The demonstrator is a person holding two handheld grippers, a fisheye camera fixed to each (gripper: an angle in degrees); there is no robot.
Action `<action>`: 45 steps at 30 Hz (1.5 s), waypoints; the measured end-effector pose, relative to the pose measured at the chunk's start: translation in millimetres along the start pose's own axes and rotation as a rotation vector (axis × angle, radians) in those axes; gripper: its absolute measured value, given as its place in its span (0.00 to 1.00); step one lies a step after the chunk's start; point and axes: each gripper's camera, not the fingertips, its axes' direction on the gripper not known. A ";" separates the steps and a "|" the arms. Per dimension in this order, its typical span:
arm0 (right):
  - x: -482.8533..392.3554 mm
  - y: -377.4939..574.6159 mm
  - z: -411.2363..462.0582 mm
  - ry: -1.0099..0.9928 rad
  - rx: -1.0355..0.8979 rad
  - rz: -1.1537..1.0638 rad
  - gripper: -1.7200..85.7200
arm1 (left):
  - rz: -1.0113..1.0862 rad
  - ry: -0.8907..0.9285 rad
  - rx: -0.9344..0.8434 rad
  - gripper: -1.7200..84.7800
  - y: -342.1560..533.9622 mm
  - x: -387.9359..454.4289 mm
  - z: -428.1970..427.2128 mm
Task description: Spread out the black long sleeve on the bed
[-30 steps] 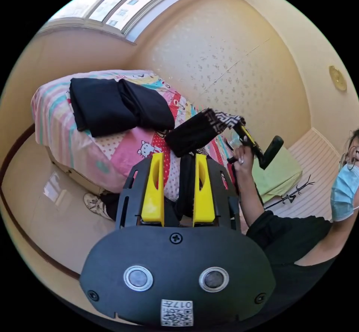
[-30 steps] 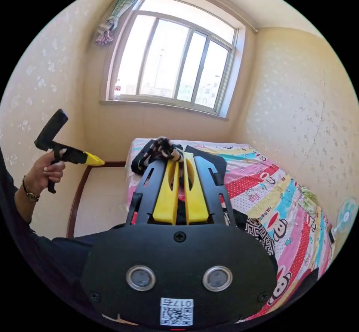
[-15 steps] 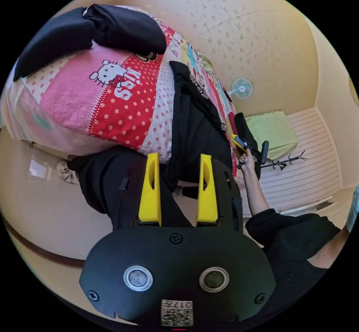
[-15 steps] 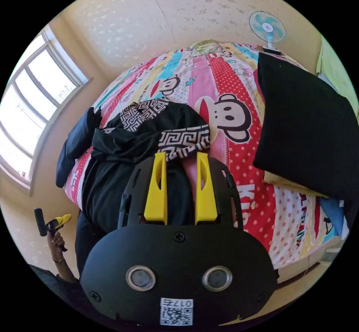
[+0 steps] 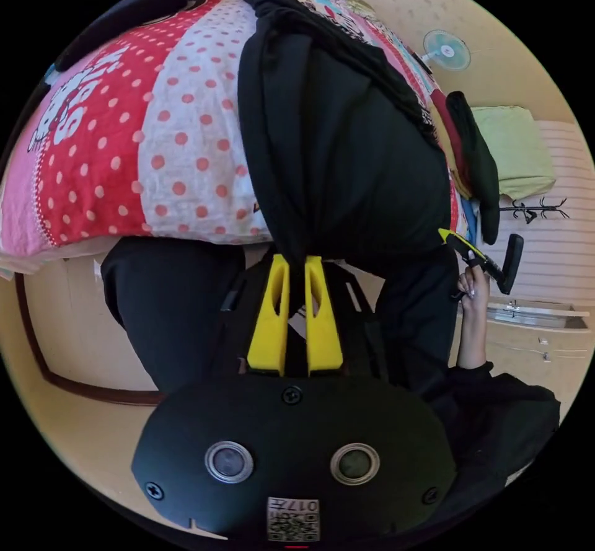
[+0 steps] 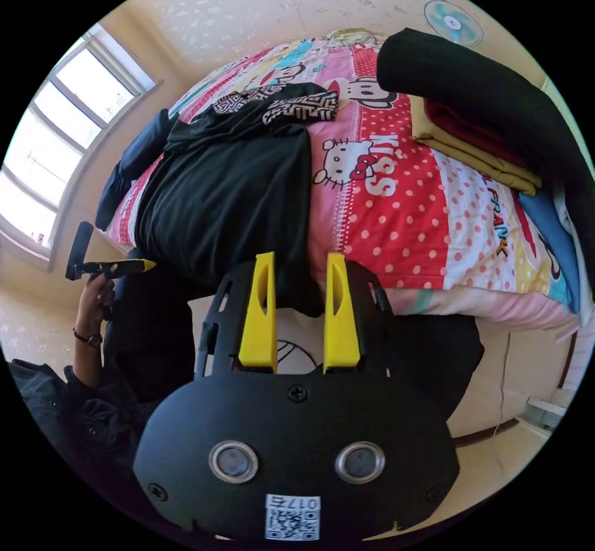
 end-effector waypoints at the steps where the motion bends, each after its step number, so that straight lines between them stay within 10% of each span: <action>1: 4.7 4.0 -1.6 -0.019 -0.018 0.001 0.06 | 0.023 -0.003 0.010 0.06 7.4 0.4 -10.8; 18: 105.4 162.0 -120.4 -0.816 0.189 0.022 0.02 | 0.196 0.912 0.155 0.03 158.6 -108.1 -138.0; 25: 105.7 104.7 -156.4 -0.678 0.337 0.017 0.03 | 0.149 1.092 0.311 0.02 92.9 -144.6 -174.6; 34: 42.7 -129.0 -106.8 -0.053 0.363 0.118 0.08 | -0.096 0.947 0.568 0.19 -91.5 -213.2 -189.8; 45: 43.7 65.4 -8.6 -0.170 0.246 0.173 0.17 | -0.058 0.377 0.479 0.22 -12.3 -180.7 -117.6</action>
